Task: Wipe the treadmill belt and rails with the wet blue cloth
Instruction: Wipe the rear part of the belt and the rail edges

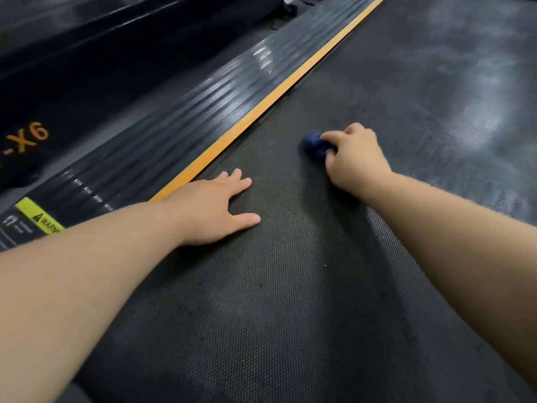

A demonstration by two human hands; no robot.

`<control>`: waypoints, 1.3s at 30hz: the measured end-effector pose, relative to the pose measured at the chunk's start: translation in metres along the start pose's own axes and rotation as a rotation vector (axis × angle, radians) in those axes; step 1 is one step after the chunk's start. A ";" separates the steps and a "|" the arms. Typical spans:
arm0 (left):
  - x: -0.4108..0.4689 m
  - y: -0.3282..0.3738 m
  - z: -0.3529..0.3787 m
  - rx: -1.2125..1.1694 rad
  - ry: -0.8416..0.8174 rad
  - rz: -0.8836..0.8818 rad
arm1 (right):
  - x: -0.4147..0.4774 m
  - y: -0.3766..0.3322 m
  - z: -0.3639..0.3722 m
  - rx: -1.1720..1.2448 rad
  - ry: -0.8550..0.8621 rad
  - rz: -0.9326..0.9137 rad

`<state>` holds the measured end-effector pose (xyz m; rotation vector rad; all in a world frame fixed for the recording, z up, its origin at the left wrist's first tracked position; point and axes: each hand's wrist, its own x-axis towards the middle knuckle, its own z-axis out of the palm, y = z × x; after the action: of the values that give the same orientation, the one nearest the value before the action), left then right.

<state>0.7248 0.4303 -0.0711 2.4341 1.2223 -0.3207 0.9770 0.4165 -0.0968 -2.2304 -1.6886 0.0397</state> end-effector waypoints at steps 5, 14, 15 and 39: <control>0.003 0.004 -0.005 0.070 -0.065 -0.018 | -0.009 -0.009 0.003 0.092 -0.002 0.072; 0.004 0.007 -0.007 0.111 -0.070 -0.012 | -0.047 -0.006 -0.002 0.155 -0.034 -0.113; 0.004 0.007 -0.007 0.123 -0.083 -0.015 | -0.028 0.003 -0.004 0.129 -0.012 -0.027; 0.051 0.066 -0.009 0.377 -0.202 0.108 | -0.081 -0.008 -0.014 0.065 -0.012 0.239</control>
<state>0.8083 0.4354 -0.0665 2.6839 1.0117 -0.8079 0.9495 0.3388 -0.0961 -2.3735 -1.3973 0.1631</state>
